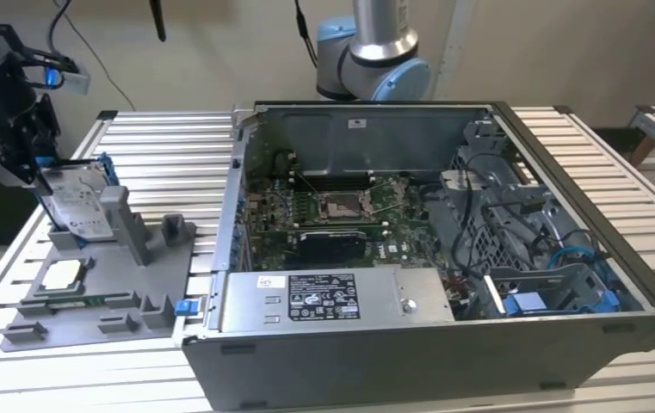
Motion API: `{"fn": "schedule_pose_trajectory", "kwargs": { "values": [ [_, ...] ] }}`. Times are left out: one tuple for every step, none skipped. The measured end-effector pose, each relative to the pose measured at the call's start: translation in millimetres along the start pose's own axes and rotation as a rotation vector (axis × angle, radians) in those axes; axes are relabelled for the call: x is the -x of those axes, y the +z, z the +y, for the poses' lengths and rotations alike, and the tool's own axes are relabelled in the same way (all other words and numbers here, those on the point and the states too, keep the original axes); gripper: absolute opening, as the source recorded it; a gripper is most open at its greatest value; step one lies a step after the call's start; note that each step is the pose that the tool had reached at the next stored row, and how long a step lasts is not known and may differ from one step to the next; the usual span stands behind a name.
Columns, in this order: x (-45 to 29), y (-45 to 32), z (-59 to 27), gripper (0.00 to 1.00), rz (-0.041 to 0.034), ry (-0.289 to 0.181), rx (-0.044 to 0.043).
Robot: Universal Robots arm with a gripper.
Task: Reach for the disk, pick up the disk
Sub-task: 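Pick up the disk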
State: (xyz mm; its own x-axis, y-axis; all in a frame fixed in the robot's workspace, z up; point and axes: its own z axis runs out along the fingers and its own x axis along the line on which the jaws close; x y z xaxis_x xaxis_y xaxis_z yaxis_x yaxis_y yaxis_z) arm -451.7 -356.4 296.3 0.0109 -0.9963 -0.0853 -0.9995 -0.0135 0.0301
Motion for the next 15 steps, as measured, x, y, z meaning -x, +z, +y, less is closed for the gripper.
{"fn": "schedule_pose_trajectory", "kwargs": {
  "values": [
    [-0.1,1.7,0.2,1.0,0.0001,-0.003,-0.001],
    [-0.3,3.3,0.4,1.0,0.0002,-0.005,-0.0017],
    [-0.5,5.3,0.7,1.0,0.0002,-0.006,-0.0027],
    [-0.6,7.1,1.0,1.0,0.0002,-0.006,-0.0032],
    [-0.8,8.9,1.0,1.0,0.0003,-0.007,-0.0035],
    [-0.8,10.7,1.0,1.0,0.0003,-0.007,-0.0037],
    [-0.7,12.5,1.0,1.0,0.0003,-0.007,-0.0039],
    [-0.7,14.5,0.9,1.0,0.0003,-0.007,-0.0042],
    [-0.6,16.2,0.9,1.0,0.0002,-0.007,-0.0044],
    [-0.3,17.6,0.8,1.0,0.0,-0.007,-0.0045],
    [-0.2,18.6,0.7,1.0,-0.0015,-0.007,-0.0046],
    [0.1,19.8,0.7,1.0,-0.0026,-0.007,-0.0047],
    [0.5,21.2,0.8,1.0,-0.0028,-0.007,-0.0045],
    [0.9,22.7,0.7,1.0,-0.0028,-0.007,-0.0046],
    [1.0,24.3,0.6,1.0,-0.0028,-0.007,-0.0045]
  ]
}}
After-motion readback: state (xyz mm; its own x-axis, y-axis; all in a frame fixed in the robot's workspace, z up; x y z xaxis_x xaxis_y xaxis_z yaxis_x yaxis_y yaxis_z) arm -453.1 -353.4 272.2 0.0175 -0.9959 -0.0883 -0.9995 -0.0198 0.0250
